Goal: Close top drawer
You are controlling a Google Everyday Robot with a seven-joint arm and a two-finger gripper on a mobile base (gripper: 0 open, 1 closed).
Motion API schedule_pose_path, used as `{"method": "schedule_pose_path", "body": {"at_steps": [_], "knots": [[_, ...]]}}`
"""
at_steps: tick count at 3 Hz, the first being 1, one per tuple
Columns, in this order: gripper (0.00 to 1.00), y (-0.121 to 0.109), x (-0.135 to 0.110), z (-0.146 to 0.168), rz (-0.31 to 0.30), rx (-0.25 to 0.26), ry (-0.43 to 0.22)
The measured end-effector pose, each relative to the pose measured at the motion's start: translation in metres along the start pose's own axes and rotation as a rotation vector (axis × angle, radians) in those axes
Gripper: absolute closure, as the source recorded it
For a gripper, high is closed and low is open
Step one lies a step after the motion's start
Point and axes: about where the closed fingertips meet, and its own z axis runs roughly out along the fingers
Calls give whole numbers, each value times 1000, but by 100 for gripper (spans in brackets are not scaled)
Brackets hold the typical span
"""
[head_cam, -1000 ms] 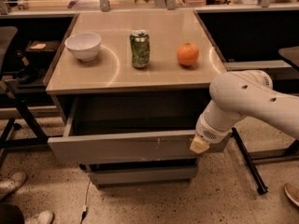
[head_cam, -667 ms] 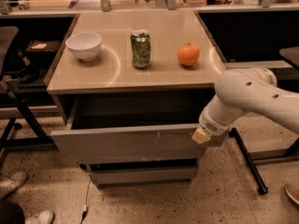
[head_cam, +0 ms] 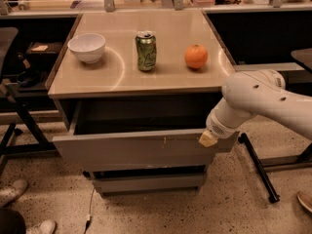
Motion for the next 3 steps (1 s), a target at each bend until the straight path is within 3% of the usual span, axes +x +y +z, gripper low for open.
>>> {"method": "schedule_pose_path", "body": {"at_steps": [1, 2, 3], "knots": [[100, -11, -4, 5, 13, 17, -2], [100, -42, -19, 8, 17, 67, -8], [100, -42, -18, 8, 17, 67, -8]]}}
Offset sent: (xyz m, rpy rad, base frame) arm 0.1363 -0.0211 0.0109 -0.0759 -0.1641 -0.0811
